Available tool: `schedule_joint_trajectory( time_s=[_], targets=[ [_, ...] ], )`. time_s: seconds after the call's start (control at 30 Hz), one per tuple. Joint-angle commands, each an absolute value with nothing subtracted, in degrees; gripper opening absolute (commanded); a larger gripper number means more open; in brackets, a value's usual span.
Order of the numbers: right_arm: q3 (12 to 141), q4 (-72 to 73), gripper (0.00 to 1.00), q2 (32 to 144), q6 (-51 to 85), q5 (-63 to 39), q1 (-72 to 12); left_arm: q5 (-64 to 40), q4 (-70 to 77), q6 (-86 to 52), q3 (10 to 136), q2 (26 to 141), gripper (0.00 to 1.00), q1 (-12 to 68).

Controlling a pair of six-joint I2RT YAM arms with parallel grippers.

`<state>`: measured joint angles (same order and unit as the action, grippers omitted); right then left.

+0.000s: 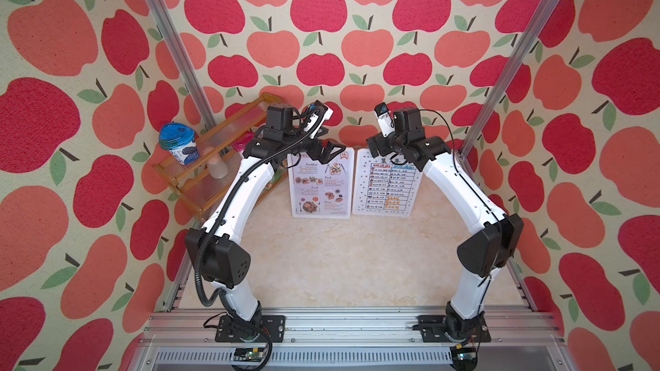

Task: Insert the menus into the narrow rack
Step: Insert the menu into the narrow rack.

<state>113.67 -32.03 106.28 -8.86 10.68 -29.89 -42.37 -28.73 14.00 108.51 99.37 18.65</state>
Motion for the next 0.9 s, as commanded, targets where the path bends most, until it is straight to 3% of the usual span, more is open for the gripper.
schedule_joint_trajectory(
  time_s=[0.0,0.37,0.87],
  targets=[
    [113.40,-33.04,0.99,107.09,-8.43,11.63,-30.23,-42.36,-26.80,12.84,108.02,97.15,0.99,18.46],
    [112.24,-32.10,0.99,102.31,-10.16,13.41,-30.19,-41.84,-25.61,12.58,105.82,95.81,0.99,18.37],
    [111.37,-35.09,0.99,104.34,-7.98,12.96,-31.37,-41.28,-22.74,10.58,100.73,92.77,0.99,17.67]
  ],
)
